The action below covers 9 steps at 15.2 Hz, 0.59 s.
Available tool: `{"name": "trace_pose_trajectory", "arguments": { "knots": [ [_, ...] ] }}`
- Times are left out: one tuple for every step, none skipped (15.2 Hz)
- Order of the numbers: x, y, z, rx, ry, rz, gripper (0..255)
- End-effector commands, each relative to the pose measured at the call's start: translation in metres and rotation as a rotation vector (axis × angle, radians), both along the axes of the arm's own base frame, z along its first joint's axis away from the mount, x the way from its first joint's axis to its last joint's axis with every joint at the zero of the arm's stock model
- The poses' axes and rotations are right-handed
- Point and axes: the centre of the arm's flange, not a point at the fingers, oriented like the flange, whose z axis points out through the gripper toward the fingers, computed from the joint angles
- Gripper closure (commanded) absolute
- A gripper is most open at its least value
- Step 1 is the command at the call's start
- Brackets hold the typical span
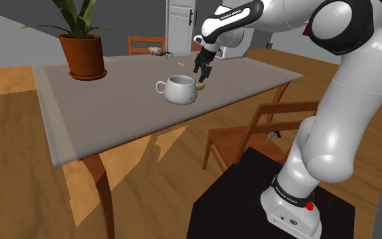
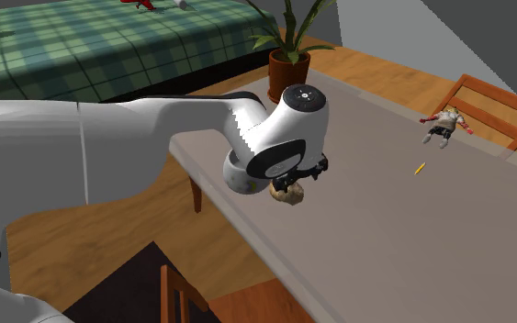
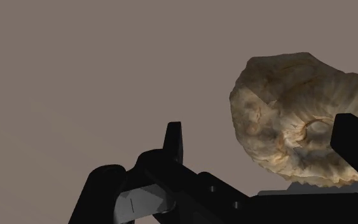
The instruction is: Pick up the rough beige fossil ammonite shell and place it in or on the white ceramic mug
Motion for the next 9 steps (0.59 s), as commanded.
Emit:
{"name": "trace_pose_trajectory", "arguments": {
  "knots": [
    [0.0000, 0.0001, -0.0007, 0.000, 0.000, 0.000, 0],
    [0.0000, 0.0001, -0.0007, 0.000, 0.000, 0.000, 0],
    [0.0000, 0.0001, -0.0007, 0.000, 0.000, 0.000, 0],
    [0.0000, 0.0001, -0.0007, 0.000, 0.000, 0.000, 0],
    [0.0000, 0.0001, -0.0006, 0.000, 0.000, 0.000, 255],
    [0.0000, 0.0000, -0.0006, 0.000, 0.000, 0.000, 255],
    [-0.0001, -0.0001, -0.0008, 0.000, 0.000, 0.000, 255],
    [0.0000, -0.0001, -0.0007, 0.000, 0.000, 0.000, 255],
    [0.0000, -0.0001, -0.0007, 0.000, 0.000, 0.000, 255]
  ]
}}
